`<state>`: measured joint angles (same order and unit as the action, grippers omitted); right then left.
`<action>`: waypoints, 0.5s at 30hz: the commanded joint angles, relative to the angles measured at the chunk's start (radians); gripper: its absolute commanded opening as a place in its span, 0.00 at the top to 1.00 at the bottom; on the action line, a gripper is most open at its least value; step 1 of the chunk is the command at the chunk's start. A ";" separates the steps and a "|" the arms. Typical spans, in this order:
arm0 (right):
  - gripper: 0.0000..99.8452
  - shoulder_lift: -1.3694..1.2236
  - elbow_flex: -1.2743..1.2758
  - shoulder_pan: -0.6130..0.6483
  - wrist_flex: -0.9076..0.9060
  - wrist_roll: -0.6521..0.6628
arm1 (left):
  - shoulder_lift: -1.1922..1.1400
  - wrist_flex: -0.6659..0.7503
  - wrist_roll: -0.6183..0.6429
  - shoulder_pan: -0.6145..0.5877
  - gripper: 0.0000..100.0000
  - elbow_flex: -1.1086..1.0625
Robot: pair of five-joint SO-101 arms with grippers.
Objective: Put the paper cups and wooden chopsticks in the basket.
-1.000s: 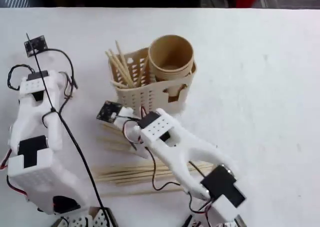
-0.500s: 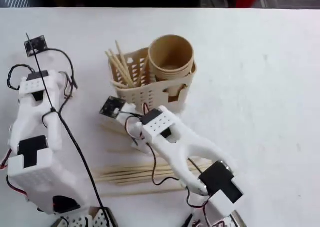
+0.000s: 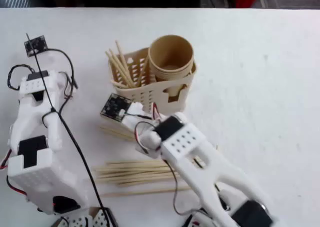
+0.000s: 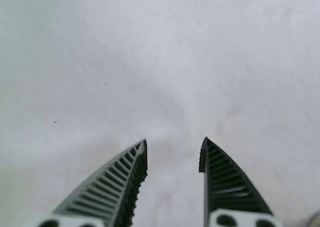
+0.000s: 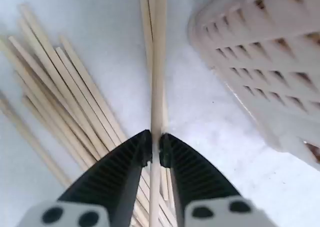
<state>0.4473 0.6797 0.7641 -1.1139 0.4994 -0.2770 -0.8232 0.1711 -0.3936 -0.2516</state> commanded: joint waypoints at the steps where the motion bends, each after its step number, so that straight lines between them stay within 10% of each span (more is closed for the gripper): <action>1: 0.98 0.196 -0.009 0.004 -0.015 0.002 | 0.007 0.017 0.003 -0.002 0.82 0.011; 15: 0.98 0.211 -0.548 -0.119 0.263 -0.163 | 0.007 0.017 0.003 -0.002 0.82 0.011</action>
<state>0.7587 0.2777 0.6797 -0.9743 0.3475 -0.2770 -0.8232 0.1711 -0.3936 -0.2516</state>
